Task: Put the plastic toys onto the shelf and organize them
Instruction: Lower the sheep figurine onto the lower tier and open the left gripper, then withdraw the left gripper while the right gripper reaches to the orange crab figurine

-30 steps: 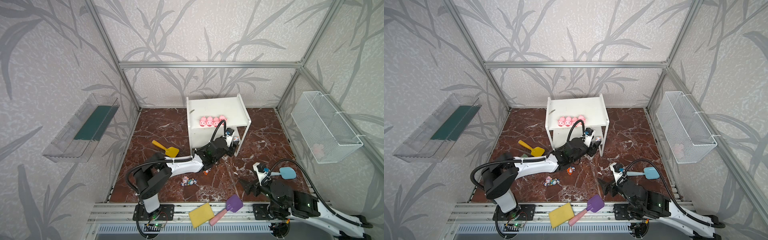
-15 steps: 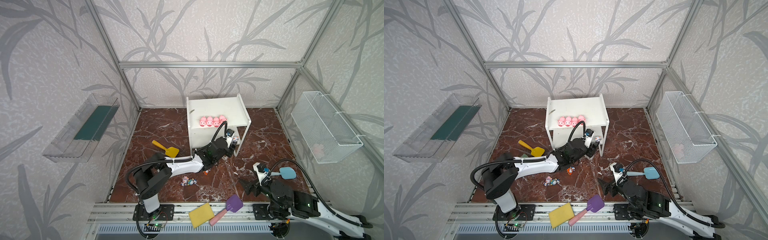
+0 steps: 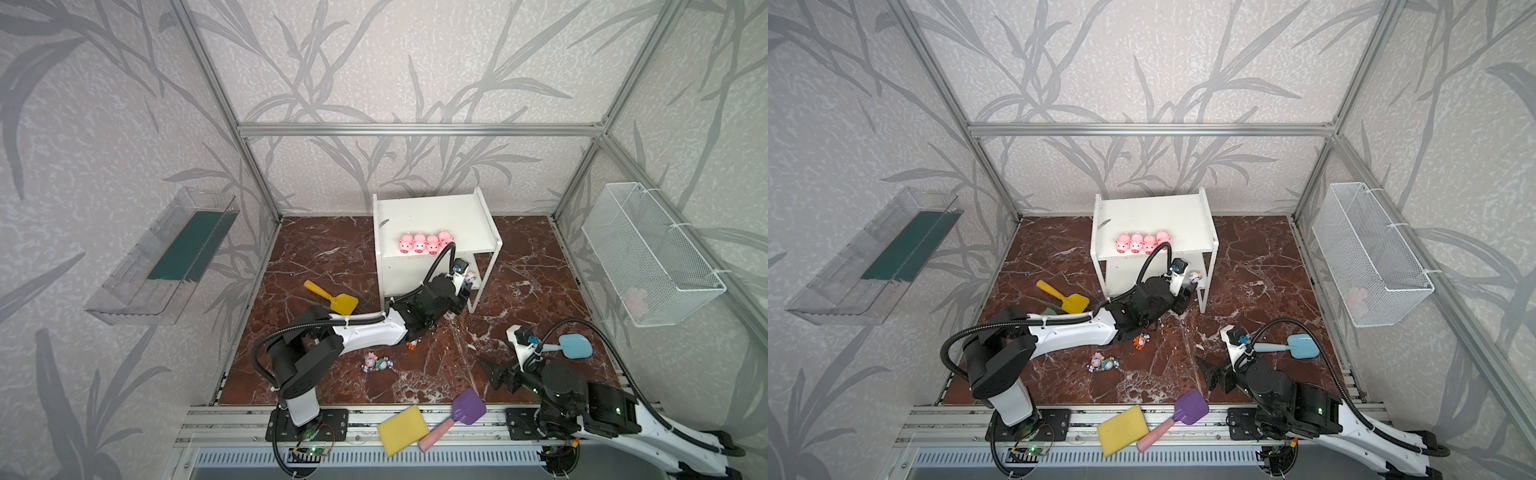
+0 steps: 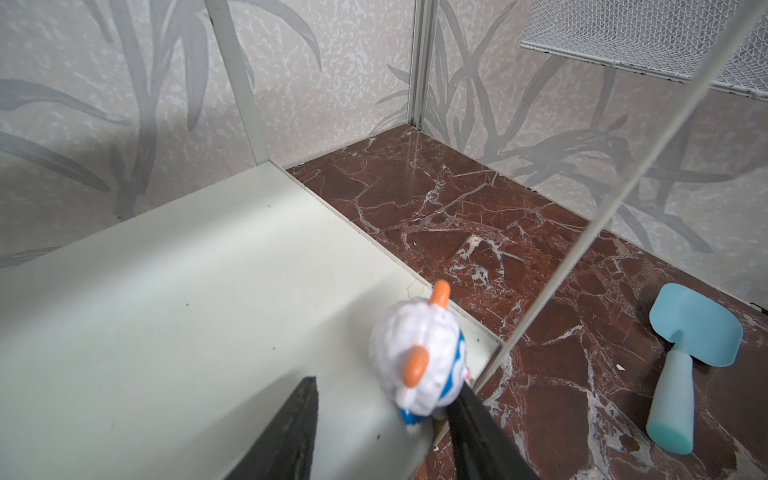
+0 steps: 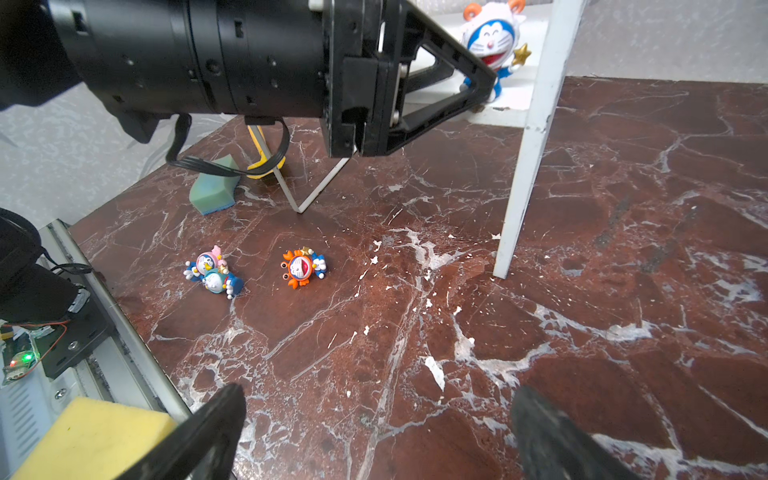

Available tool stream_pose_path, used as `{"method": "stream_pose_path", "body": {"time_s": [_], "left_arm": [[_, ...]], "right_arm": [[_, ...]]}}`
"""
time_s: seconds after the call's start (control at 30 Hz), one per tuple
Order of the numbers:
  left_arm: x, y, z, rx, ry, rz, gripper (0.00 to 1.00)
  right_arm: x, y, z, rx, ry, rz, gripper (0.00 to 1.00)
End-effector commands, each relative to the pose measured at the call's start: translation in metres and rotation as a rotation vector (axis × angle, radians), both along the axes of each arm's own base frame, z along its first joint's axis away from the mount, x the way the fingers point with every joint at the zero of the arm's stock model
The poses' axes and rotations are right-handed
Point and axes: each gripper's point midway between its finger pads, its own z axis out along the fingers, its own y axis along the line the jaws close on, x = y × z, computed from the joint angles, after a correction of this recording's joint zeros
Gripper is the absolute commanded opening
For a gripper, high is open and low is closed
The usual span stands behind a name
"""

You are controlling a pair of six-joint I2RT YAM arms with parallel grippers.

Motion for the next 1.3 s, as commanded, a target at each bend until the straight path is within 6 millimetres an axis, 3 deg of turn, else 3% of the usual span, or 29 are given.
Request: {"method": "stream_pose_path", "body": {"time_s": [0.0, 0.23, 0.4, 0.57, 0.73, 0.8, 0.97, 1.2, 1.27], "left_arm": [[0.005, 0.005, -0.002, 0.028, 0.003, 0.025, 0.53], [-0.001, 0.009, 0.01, 0.012, -0.012, 0.018, 0.68], [-0.012, 0.015, 0.014, 0.021, -0.013, 0.008, 0.7], [-0.036, 0.023, 0.016, 0.06, -0.049, 0.0, 0.7], [-0.074, 0.036, 0.018, 0.074, -0.056, -0.028, 0.7], [-0.091, 0.045, 0.014, 0.09, -0.047, -0.032, 0.7], [-0.13, 0.08, -0.003, 0.088, 0.027, -0.03, 0.7], [-0.159, 0.13, -0.026, 0.078, 0.128, 0.01, 0.7], [-0.165, 0.147, -0.027, 0.055, 0.149, 0.025, 0.7]], "right_arm": [[0.0, -0.002, 0.011, 0.029, -0.011, -0.001, 0.99], [-0.001, -0.001, 0.011, 0.031, -0.011, 0.002, 0.99], [-0.001, 0.0, 0.008, 0.027, 0.003, 0.003, 0.99], [0.0, 0.004, 0.002, 0.004, 0.021, 0.004, 0.99], [-0.002, 0.017, -0.004, 0.003, 0.038, 0.041, 0.99], [-0.003, 0.023, -0.008, 0.007, 0.052, 0.055, 1.0], [-0.006, 0.043, -0.024, -0.005, 0.082, 0.108, 0.9], [0.002, 0.067, -0.06, -0.034, 0.116, 0.115, 0.68], [0.007, 0.073, -0.072, -0.064, 0.126, 0.109, 0.66]]}}
